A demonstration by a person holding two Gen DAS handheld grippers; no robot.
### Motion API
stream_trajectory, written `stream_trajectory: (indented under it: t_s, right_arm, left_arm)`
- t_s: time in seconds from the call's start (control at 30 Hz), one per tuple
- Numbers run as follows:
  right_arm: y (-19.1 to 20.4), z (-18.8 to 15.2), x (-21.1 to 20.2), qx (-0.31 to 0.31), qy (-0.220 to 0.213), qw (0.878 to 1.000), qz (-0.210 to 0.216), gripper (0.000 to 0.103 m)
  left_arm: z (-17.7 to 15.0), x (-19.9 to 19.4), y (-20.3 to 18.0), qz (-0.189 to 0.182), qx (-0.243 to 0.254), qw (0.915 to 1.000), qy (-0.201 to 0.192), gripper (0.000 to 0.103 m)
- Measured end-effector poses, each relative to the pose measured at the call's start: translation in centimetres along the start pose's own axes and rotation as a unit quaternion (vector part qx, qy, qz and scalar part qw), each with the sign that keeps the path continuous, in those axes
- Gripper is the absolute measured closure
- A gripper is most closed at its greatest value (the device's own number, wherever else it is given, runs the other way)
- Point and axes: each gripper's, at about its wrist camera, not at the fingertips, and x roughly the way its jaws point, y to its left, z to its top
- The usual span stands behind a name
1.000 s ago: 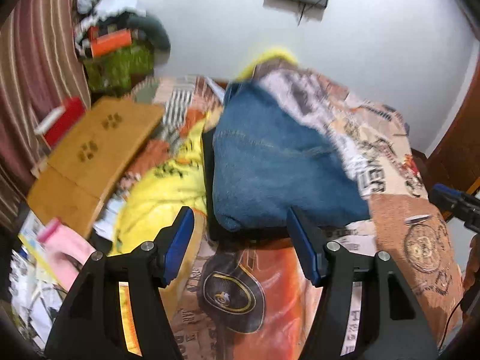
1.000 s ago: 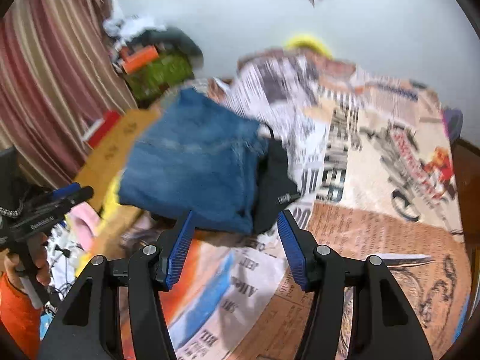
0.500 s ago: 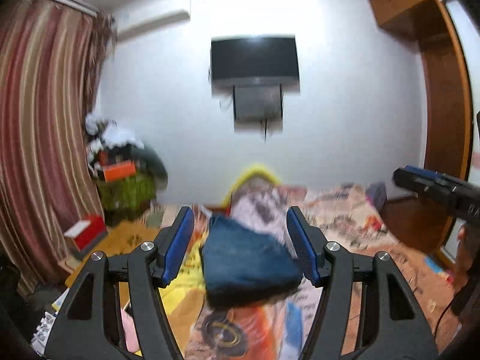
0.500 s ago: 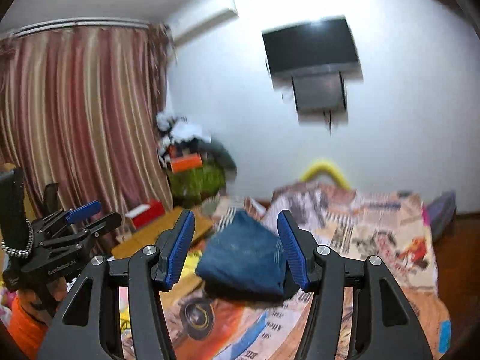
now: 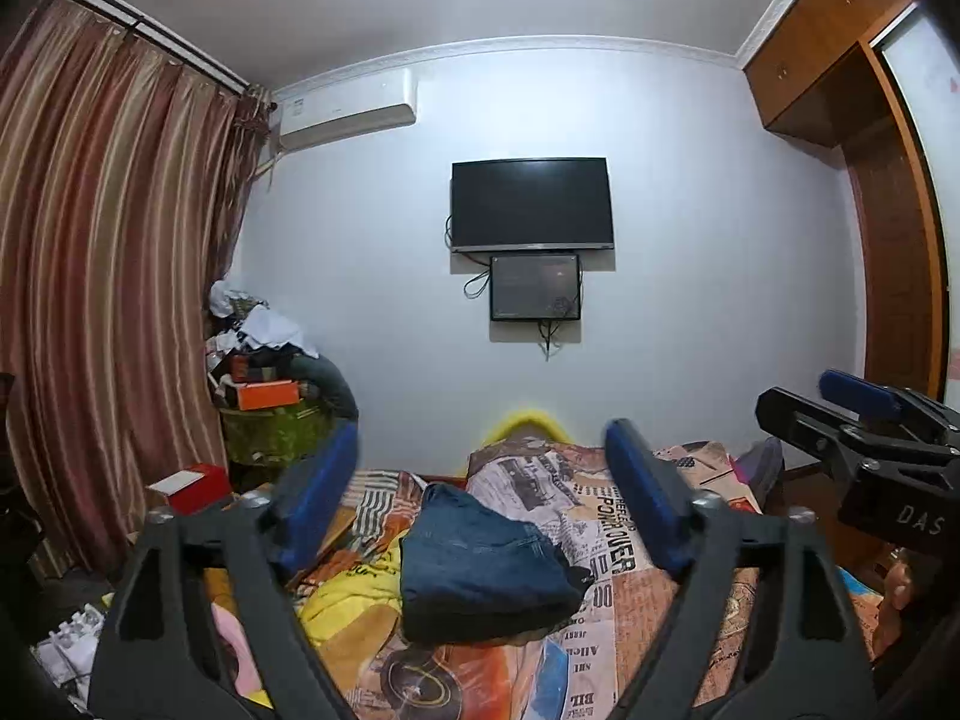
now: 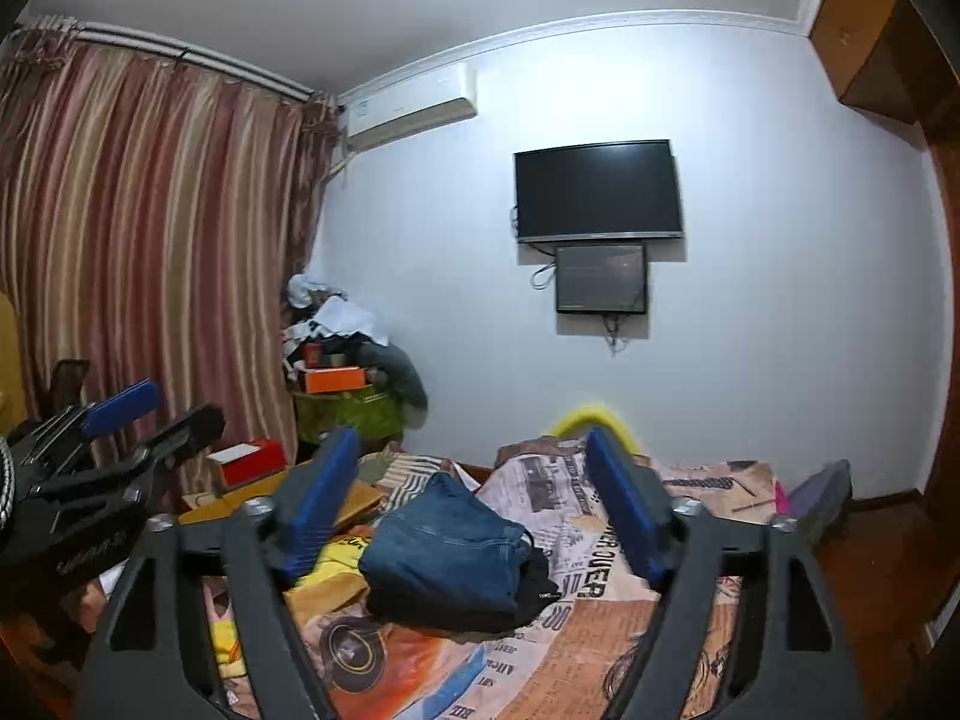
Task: Fold large clothes
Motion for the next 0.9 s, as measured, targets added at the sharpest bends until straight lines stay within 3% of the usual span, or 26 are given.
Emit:
stream_trajectory:
  t_s: [0.17, 0.9]
  right_arm:
    - [-0.4, 0.2, 0.3, 0.006, 0.010, 1.000, -0.015, 0.000]
    - [-0.4, -0.6, -0.7, 0.008, 0.034, 0.999, -0.023, 0.000]
  left_arm:
    - [-0.6, -0.2, -0.1, 0.015, -0.002, 0.9999, 0.004, 0.002]
    - [-1.9, 0.3, -0.3, 0.021, -0.007, 0.9994, 0.027, 0.001]
